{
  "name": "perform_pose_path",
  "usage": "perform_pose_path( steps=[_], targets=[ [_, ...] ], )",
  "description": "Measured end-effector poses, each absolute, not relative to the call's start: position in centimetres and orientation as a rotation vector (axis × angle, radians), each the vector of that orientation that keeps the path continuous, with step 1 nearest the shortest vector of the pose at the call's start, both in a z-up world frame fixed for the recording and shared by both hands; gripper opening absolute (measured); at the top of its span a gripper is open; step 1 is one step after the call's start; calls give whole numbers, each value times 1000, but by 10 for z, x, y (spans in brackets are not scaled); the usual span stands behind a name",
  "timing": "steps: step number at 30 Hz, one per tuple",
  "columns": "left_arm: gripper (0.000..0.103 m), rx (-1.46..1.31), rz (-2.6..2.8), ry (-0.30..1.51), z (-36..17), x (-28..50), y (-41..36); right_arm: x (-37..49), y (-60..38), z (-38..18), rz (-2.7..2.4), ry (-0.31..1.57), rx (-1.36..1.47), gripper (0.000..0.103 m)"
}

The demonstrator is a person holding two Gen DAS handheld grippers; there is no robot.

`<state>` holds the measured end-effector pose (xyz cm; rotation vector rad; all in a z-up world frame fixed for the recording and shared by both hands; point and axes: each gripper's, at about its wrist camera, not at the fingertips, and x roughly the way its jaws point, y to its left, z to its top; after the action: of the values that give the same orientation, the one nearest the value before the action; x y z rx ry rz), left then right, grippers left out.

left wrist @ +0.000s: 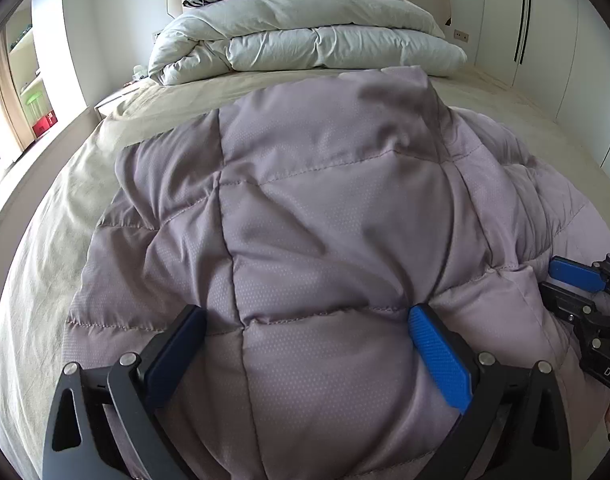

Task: Fold large clothes
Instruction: 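Grasp the coat edge with the right tool, tuck it under, and open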

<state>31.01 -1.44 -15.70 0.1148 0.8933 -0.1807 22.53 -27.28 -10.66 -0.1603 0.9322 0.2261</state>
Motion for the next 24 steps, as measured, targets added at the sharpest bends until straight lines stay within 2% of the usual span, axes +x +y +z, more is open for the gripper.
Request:
perform_pose_path(
  steps=[9, 11, 12, 15, 17, 21, 24],
  targets=[
    [103, 59, -212, 885, -156, 312, -7, 223, -276, -112, 214, 911, -138, 32],
    [101, 10, -222, 902, -140, 309, 3, 218, -282, -95, 236, 917, -93, 33],
    [96, -10, -213, 895, -131, 306, 9, 211, -287, -81, 233, 894, -78, 33],
    [96, -33, -152, 816, -107, 299, 28, 202, -315, -46, 161, 773, -74, 33],
    [96, -2, -108, 828, -108, 309, 36, 218, -342, -43, 112, 806, -23, 33],
    [102, -2, -104, 886, -134, 323, 46, 252, -400, -77, -8, 963, 122, 33],
    [103, -32, -115, 879, -146, 322, 50, 248, -418, -102, 38, 951, 217, 33]
  ],
)
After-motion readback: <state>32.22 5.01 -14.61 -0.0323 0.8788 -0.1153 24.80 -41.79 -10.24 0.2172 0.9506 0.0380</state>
